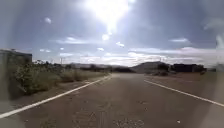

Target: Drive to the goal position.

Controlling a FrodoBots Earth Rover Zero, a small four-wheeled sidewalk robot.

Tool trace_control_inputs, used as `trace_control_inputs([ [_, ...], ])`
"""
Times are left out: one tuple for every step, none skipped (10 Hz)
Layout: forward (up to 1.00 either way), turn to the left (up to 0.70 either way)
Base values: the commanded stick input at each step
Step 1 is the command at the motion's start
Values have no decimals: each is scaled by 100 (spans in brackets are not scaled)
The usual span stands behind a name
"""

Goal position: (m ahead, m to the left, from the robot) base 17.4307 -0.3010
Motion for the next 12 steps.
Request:
trace_control_inputs([
  [100, 0],
  [100, 0],
  [100, 0],
  [100, 0],
  [100, 0],
  [100, 0],
  [100, 0],
  [100, 0],
  [100, 0],
  [100, 0],
  [100, 0],
  [100, 0],
])
